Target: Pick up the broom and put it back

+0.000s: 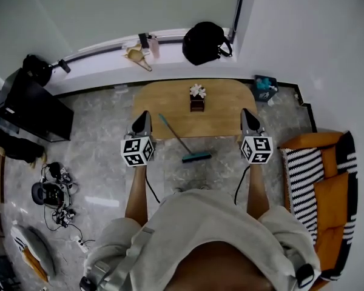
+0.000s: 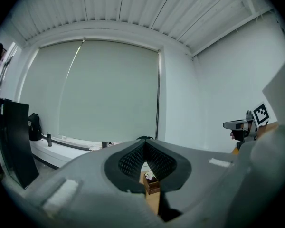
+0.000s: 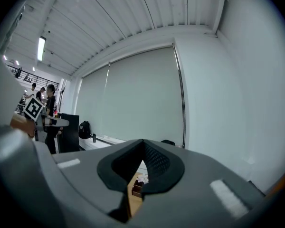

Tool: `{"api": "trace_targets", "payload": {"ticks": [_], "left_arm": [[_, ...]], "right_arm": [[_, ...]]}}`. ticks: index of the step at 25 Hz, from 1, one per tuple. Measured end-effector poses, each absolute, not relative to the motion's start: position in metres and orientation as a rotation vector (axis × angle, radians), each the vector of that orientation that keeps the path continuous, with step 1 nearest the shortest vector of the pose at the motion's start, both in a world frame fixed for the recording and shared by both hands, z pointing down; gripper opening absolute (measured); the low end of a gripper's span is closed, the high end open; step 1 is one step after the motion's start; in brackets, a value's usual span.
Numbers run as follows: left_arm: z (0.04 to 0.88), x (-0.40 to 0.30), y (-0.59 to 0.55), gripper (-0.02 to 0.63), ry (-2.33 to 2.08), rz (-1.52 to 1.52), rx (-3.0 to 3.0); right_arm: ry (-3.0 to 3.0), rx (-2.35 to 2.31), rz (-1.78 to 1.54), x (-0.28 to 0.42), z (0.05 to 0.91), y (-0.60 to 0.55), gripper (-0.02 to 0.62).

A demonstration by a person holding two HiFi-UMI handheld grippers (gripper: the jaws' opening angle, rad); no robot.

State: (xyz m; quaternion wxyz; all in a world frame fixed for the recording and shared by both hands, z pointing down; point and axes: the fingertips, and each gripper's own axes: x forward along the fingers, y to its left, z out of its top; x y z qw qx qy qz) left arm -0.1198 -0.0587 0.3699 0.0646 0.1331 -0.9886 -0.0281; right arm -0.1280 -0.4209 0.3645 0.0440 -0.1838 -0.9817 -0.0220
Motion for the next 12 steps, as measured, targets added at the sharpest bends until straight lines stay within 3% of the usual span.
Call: {"api": "trace_targets", "payload": {"ticks": [12], "left_arm": [[0.3659, -0.1151, -0.0671, 0.003, -2.985, -0.090, 0.421]], "right_arm": [[-2.997, -0.579, -0.071, -0.1231, 0.3616, -0.4177, 0.002]]}}
